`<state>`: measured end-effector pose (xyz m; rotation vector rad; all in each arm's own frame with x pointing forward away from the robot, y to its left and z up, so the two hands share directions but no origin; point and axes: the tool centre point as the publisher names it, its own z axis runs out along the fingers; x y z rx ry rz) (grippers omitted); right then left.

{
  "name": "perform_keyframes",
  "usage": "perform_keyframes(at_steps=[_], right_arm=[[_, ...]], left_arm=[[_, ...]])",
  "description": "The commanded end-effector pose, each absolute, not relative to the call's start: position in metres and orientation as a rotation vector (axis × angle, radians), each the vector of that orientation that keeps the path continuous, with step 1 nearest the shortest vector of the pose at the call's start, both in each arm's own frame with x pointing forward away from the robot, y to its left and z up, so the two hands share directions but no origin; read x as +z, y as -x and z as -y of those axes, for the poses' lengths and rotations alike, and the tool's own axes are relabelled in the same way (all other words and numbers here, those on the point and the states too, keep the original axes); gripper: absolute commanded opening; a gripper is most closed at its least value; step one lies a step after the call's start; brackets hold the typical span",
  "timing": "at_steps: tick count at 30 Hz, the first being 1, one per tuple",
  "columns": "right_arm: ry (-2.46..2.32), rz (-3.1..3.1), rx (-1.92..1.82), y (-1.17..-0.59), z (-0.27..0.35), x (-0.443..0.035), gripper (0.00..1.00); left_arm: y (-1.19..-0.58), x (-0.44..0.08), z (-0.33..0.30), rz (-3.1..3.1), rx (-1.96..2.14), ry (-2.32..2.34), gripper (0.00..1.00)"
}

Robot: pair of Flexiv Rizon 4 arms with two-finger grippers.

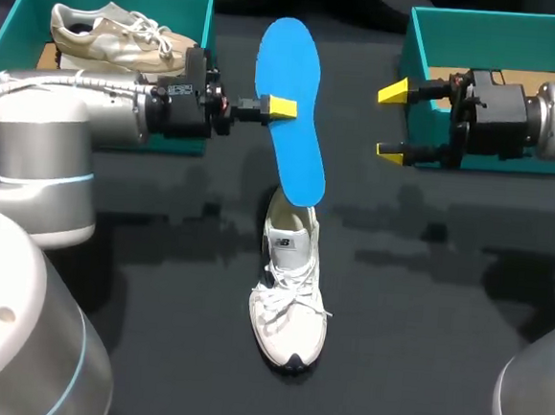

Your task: Take the shoe out of the shoebox, open the shoe tongue, remove and reinsert the insole, then place the shoe into the shoebox

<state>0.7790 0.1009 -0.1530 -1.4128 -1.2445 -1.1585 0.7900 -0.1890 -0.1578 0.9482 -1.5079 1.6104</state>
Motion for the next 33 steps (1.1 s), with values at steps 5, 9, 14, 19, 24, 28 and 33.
perform_keyframes(at_steps=[5, 9, 14, 19, 24, 28, 33], right_arm=[[1.416, 1.245, -1.157, -0.779, -0.102, -0.153, 1.0], [1.416, 1.245, -1.157, -0.779, -0.102, -0.153, 1.0], [1.416, 1.245, -1.157, -0.779, -0.102, -0.153, 1.0], [1.416, 1.245, -1.157, -0.779, -0.102, -0.153, 1.0], [1.416, 1.245, -1.157, -0.779, -0.102, -0.153, 1.0], [1.416, 1.245, -1.157, -0.779, -0.102, -0.153, 1.0], [1.416, 1.245, -1.157, -0.779, -0.102, -0.153, 1.0]], left_arm=[[-0.785, -0.153, 0.187, 1.659, 1.769, -0.87, 0.0], [-0.785, -0.153, 0.187, 1.659, 1.769, -0.87, 0.0], [-0.781, -0.139, 0.18, 1.838, 1.916, -0.662, 0.0], [-0.778, -0.136, 0.175, 2.059, 2.004, -0.352, 0.0], [-0.787, -0.145, 0.174, 2.323, 2.047, -0.152, 0.0], [-0.787, -0.145, 0.174, 2.323, 2.047, -0.152, 0.0], [-0.784, -0.14, 0.175, 2.335, 2.092, -0.058, 0.0]])
